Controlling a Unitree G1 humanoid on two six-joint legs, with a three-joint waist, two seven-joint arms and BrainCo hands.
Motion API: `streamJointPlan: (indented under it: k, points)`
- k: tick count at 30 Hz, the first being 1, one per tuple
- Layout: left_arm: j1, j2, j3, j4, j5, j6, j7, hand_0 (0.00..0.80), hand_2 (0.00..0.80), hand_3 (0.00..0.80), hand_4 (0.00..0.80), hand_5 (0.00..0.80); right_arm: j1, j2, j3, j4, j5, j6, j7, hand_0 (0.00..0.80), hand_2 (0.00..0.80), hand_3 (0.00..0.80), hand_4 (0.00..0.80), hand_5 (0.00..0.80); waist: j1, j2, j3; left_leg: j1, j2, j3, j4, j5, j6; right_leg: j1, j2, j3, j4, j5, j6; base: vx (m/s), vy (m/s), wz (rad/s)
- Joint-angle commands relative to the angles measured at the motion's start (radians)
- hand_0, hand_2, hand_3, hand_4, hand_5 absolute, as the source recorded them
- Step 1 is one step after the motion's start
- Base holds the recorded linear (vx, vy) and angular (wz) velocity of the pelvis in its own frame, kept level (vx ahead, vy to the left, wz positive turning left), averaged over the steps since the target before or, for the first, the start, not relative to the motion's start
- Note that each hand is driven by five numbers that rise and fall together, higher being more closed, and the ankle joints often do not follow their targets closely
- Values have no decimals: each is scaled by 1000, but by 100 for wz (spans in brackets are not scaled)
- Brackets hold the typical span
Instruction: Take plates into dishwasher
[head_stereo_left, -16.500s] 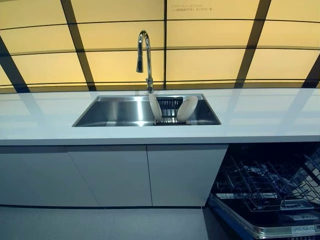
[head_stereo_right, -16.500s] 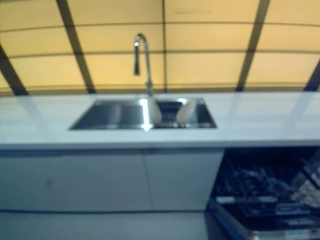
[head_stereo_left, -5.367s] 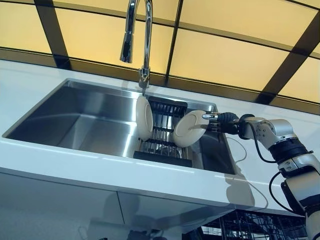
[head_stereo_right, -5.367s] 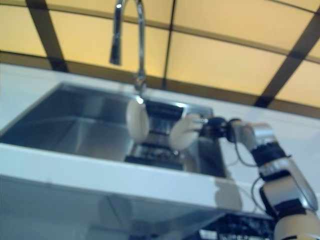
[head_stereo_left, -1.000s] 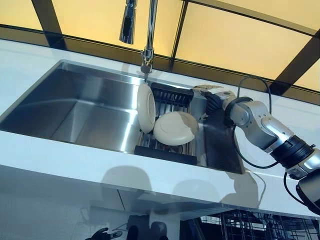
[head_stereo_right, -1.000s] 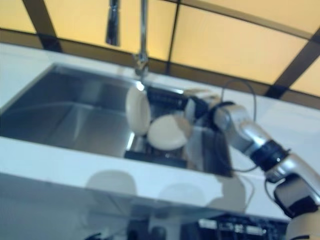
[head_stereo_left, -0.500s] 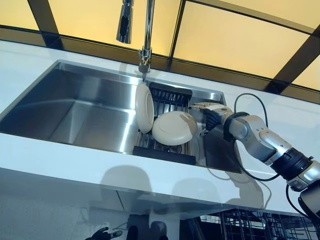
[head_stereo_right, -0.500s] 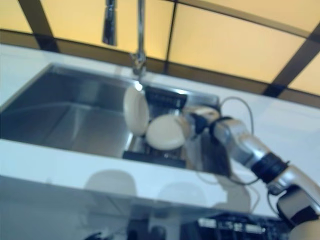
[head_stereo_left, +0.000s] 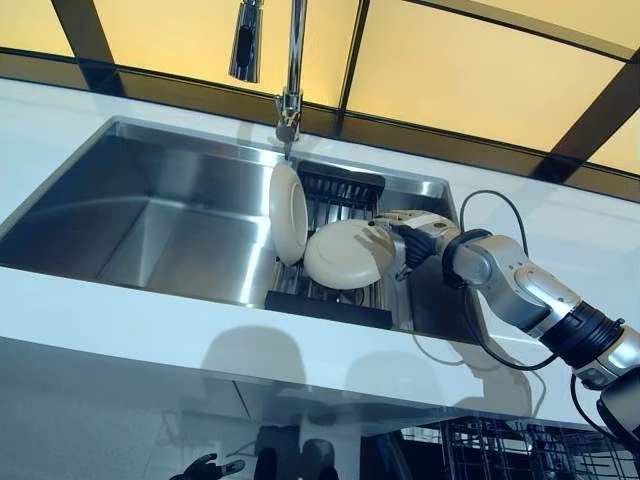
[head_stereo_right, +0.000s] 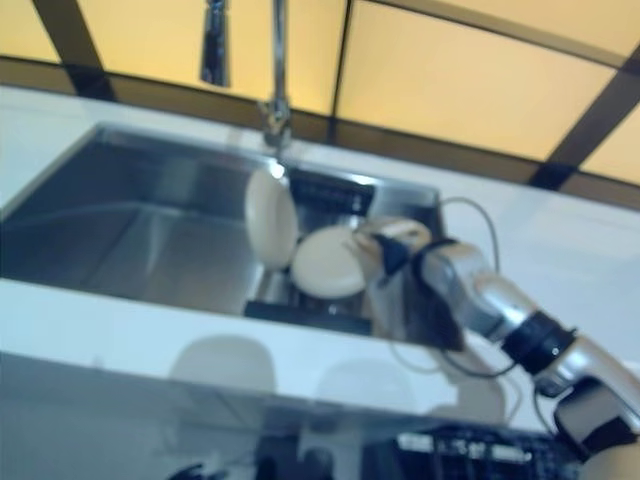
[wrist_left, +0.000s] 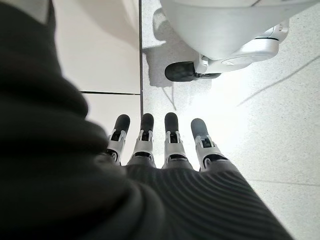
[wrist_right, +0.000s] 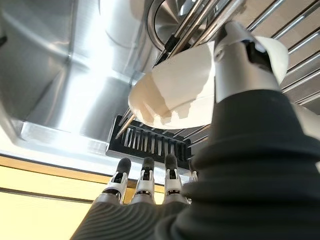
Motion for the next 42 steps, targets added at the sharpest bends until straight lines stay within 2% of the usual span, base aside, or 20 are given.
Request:
streamJointPlan:
  k: [1,18,26,32,33,35,37,38,40,41,42]
  points:
    - [-26,-1,10,16,24,-8,1,0,0,0,0,0,-8,-9,-49,-58,-65,15,-7,0,0,0,0,0,13,7,-31,40,-6,38,2,-112,46,-40,-23,40,24,20,65,0,0,0]
    - [-30,-10,2,14,29,-6,2,0,0,0,0,0,-14,34,3,-54,-239,-31,-43,0,0,0,0,0,27,9,-31,32,-9,27,2,-110,46,-42,-25,28,22,18,65,0,0,0]
    - [-36,-8,-5,12,27,-3,-2,0,0,0,0,0,-24,49,49,-41,-375,-56,-74,0,0,0,0,0,37,10,-31,24,-11,20,2,-108,48,-48,-27,22,24,17,66,-1,1,3]
    - [-40,-11,-17,13,21,-11,-2,0,0,0,0,0,-19,78,103,19,-534,-92,-133,0,0,0,0,0,47,12,-29,18,-12,13,2,-108,48,-53,-28,14,26,15,66,1,-2,4]
    - [-41,-10,-20,12,19,-10,-3,0,0,0,0,0,-19,80,111,27,-559,-98,-132,119,119,119,119,119,48,14,-28,16,-12,11,2,-107,48,-55,-29,12,27,15,66,0,0,0]
    - [-42,-9,-21,12,21,-12,-6,0,0,0,0,0,-16,85,131,48,-599,-101,-126,154,154,154,154,154,53,15,-26,13,-13,9,2,-105,49,-56,-30,8,26,16,66,0,0,0]
    - [-43,-8,-25,9,20,-12,-6,0,0,0,0,0,-11,89,146,70,-620,-99,-131,336,336,336,336,336,56,16,-22,9,-14,6,2,-104,50,-59,-31,3,26,17,66,0,0,0]
    - [-44,-7,-30,9,17,-11,-6,0,0,0,0,0,-7,94,153,91,-626,-97,-143,392,392,392,392,392,58,17,-20,7,-14,4,2,-102,50,-59,-32,2,26,18,65,0,0,0]
    - [-47,-7,-33,10,17,-11,-7,0,0,0,0,0,-7,103,161,114,-641,-97,-156,436,436,436,436,436,58,19,-18,4,-14,2,2,-101,50,-62,-32,0,26,18,64,-8,-2,2]
    - [-48,-6,-33,10,18,-13,-9,0,0,0,0,0,-6,108,166,132,-655,-101,-168,483,483,483,483,483,59,20,-17,3,-14,1,2,-101,50,-62,-33,-1,25,18,64,-10,-4,7]
    - [-49,-6,-32,13,19,-16,-11,0,0,0,0,0,-5,112,167,138,-674,-107,-172,643,643,643,643,643,59,20,-17,2,-15,1,2,-100,50,-63,-33,-1,26,18,64,-8,-5,7]
